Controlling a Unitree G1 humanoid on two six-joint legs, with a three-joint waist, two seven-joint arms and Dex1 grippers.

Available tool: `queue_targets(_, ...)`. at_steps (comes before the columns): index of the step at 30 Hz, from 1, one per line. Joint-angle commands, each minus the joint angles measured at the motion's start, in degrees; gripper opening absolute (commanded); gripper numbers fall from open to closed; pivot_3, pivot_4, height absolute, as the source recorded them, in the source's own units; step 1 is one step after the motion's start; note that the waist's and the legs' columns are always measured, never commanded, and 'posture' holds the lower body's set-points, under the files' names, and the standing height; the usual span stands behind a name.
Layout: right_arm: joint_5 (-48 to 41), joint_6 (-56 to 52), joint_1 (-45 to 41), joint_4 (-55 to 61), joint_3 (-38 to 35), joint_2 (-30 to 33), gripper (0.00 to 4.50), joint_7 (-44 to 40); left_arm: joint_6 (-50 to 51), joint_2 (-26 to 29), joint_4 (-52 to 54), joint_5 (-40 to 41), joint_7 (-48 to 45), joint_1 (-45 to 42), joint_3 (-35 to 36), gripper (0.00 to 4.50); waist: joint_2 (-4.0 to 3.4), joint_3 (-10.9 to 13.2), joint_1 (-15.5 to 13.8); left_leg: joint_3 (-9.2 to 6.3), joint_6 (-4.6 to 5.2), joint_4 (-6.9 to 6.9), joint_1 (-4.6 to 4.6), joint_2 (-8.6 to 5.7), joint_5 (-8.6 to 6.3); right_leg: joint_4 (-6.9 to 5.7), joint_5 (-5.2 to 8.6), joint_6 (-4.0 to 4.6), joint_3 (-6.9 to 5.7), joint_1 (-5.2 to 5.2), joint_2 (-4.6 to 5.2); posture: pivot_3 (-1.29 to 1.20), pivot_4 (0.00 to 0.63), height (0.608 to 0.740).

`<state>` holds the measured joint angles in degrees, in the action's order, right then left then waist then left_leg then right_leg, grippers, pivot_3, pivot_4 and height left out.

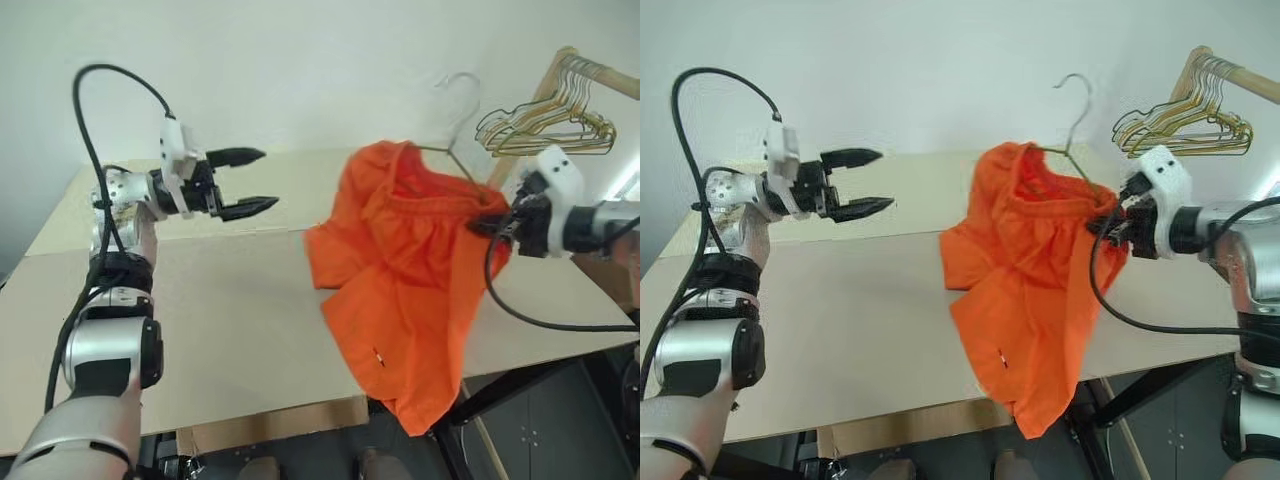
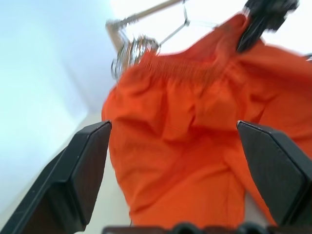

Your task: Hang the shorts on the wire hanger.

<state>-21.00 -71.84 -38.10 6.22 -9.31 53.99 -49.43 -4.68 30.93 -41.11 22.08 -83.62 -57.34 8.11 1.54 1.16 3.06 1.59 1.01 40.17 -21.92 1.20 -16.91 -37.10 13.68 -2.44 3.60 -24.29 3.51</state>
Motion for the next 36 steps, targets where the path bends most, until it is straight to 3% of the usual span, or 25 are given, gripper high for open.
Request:
queue_targets(1, 0.47, -10.26, -1.32, 2.81, -4.65, -0.03, 0.0, 6.9, 4.31, -1.14, 7.25, 3.58, 1.51, 0.96, 0.94, 4.45, -0.12, -0.07, 0.78, 0.01, 0.0, 0.01, 0.03, -0.01, 0.0, 0.0, 0.0, 0.0, 0.03, 0.01, 0.0, -0.14, 0.0, 0.74)
queue_targets(6, 3.45, -20.66, -3.72, 3.58, -14.01, -5.76, 0.0, 18.5, 6.07, -2.21, 11.49, 4.46, 3.14, 2.83, 0.7, 4.45, -0.27, -0.16, 2.27, -0.03, 0.0, -0.01, 0.26, -0.01, 0.0, 0.08, 0.0, 0.0, 0.19, 0.07, -0.02, -0.16, 0.0, 0.74)
queue_targets(9, 6.26, -20.66, -4.9, 2.88, -18.74, -9.49, 0.0, 26.92, 8.32, -2.98, 14.07, 6.92, 3.19, 4.09, 1.51, 4.45, -0.33, -0.2, 3.25, -0.13, 0.0, -0.04, 0.37, -0.02, 0.0, 0.08, 0.0, -0.01, 0.29, 0.13, -0.01, -0.18, 0.0, 0.74)
queue_targets(13, 15.49, -20.66, -11.1, 3.09, -26.97, -19.6, 0.0, 41.42, 9.75, -4.58, 17.0, 9.64, 4.66, 6.22, 2.49, 4.45, -0.44, -0.27, 4.88, -0.19, 0.0, -0.06, 0.43, -0.02, 0.0, 0.04, 0.0, -0.03, 0.38, 0.13, 0.02, -0.19, 0.0, 0.74)
queue_targets(20, 26.18, -10.42, -15.67, 4.64, -29.49, -32.5, 0.0, 59.32, 12.5, -6.78, 23.32, 12.18, 8.33, 10.54, 2.86, 4.45, -0.58, -0.35, 7.37, -0.28, -0.05, -0.18, 0.45, -0.03, 0.03, -0.13, -0.03, -0.07, 0.45, 0.12, 0.1, -0.17, 0.0, 0.74)
queue_targets(25, 26.45, 0.16, -17.49, -4.22, -30.7, -32.9, 0.0, 64.25, 14.6, -7.73, 27.9, 14.62, 10.89, 13.99, 3.57, 4.45, -0.76, -0.4, 8.39, -0.31, -0.06, -0.33, 0.51, -0.33, 0.04, -0.1, -0.05, -0.2, 0.44, 0.15, 0.43, -0.16, 0.0, 0.74)
queue_targets(36, 20.48, 17.64, -23.21, -27.52, -34.93, -26.22, 0.0, 68.19, 15.64, -8.89, 33.24, 16.48, 16.5, 17.99, 3.8, 4.45, -0.88, -0.36, 8.88, -0.34, -0.05, -0.37, 0.82, -0.52, 0.04, 0.19, -0.03, -0.44, 0.42, 0.64, 0.7, -0.14, 0.0, 0.74)
